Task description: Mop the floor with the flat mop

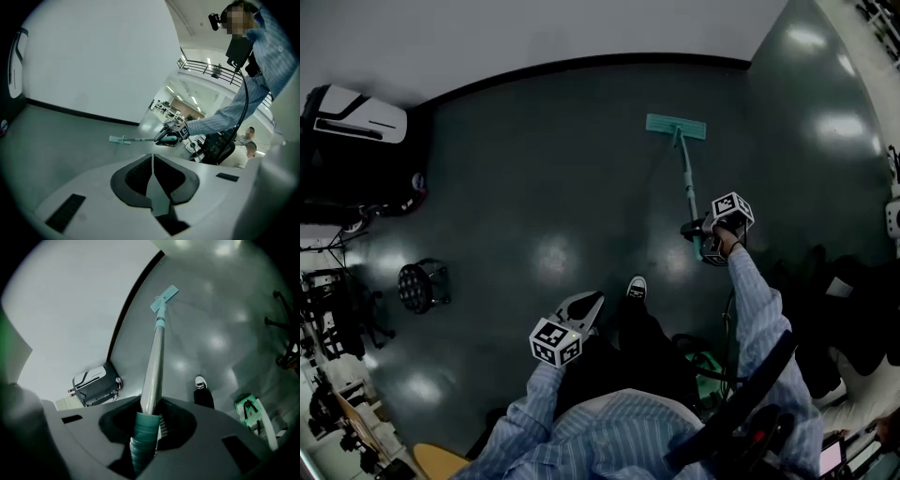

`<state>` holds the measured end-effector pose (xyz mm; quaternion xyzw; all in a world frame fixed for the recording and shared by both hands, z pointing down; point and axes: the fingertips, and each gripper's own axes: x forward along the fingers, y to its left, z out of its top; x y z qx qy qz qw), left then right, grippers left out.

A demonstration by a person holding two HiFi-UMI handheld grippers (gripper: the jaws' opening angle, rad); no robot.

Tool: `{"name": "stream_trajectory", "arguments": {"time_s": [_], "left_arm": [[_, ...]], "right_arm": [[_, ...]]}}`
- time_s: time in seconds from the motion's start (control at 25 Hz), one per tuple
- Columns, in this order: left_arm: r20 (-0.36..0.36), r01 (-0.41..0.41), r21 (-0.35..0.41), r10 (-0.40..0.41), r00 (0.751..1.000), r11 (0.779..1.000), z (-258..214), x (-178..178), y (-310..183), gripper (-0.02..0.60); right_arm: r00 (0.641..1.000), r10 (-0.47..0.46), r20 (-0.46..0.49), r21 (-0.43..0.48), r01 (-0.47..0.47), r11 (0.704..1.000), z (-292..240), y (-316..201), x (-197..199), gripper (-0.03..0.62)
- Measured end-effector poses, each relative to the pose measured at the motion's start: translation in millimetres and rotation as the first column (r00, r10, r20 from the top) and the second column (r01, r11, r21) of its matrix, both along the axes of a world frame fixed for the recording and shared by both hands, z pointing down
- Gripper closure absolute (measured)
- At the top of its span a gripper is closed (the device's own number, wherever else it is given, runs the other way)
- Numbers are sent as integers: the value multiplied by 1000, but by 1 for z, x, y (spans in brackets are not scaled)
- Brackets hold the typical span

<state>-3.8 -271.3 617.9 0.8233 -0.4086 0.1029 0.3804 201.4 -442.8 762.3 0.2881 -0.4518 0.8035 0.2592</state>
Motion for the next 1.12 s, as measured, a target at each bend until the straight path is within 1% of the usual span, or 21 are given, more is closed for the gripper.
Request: {"name": "stream_trajectory", "arguments": {"time_s": [0.12, 0.24, 0.4, 0.52, 0.6, 0.72, 0.84, 0.96, 1.12], "left_arm": [[21, 62, -26, -62, 998, 998, 6, -11, -3, 567], [31, 98, -50, -96, 995, 994, 9, -13, -2, 566], [45, 103, -63, -100, 994, 993, 9, -4, 6, 568], [77, 100, -88, -94, 993, 991, 14, -7, 21, 568], [93, 125, -99, -116, 989, 987, 14, -19, 29, 566], [101, 169, -94, -159, 982, 981, 9, -35, 37, 568], [104, 185, -82, -177, 979, 979, 5, -46, 45, 568], [94, 175, -59, -169, 981, 983, 0, -52, 50, 568], [76, 131, -19, -130, 989, 991, -7, -57, 62, 568]], "right_arm": [[1000, 3, -13, 23, -3, 1000, 9, -52, -7, 517], [999, 35, -10, 32, -34, 999, 19, -97, -15, 517], [997, 74, -22, 18, -74, 997, 26, -137, -24, 518], [991, 125, -57, 17, -124, 992, 37, -152, -25, 520], [983, 170, -62, 14, -170, 985, 37, -154, -31, 520], [972, 233, -41, 29, -232, 972, 31, -150, -37, 525], [965, 262, -23, 29, -261, 965, 22, -131, -37, 525], [965, 262, -18, 26, -261, 965, 16, -104, -39, 525], [962, 273, -5, 18, -273, 962, 4, -53, -46, 525]]}}
